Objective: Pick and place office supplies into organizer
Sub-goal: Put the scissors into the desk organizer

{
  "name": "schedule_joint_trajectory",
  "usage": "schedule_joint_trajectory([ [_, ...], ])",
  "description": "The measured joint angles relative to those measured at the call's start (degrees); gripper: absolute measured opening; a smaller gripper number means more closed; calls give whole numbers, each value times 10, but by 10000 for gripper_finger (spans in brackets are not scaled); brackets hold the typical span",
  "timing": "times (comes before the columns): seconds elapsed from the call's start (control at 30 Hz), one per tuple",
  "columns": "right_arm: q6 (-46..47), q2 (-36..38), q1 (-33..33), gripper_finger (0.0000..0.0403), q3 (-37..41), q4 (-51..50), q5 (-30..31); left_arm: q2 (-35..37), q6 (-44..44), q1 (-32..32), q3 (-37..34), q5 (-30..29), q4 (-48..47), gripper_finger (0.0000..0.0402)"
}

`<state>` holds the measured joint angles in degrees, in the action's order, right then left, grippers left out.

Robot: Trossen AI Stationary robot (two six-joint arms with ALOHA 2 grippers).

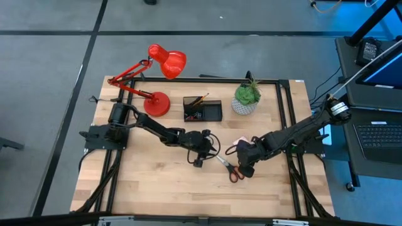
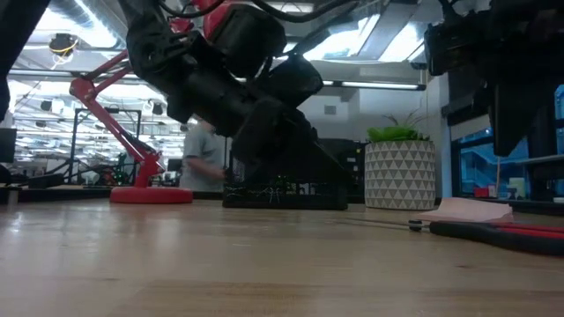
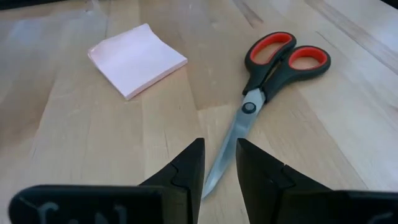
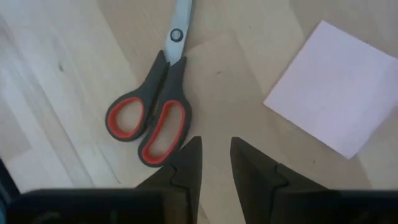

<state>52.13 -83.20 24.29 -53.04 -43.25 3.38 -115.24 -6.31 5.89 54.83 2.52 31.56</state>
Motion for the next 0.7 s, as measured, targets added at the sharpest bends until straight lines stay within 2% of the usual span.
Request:
schedule_joint_trajectory([
  [0.27, 18, 0, 0, 87, 0, 20, 30, 0, 1, 2, 0, -1, -1, 86],
  [0.7, 70, 0, 0, 87, 0, 39, 31, -1, -23, 2, 0, -11, -5, 85],
])
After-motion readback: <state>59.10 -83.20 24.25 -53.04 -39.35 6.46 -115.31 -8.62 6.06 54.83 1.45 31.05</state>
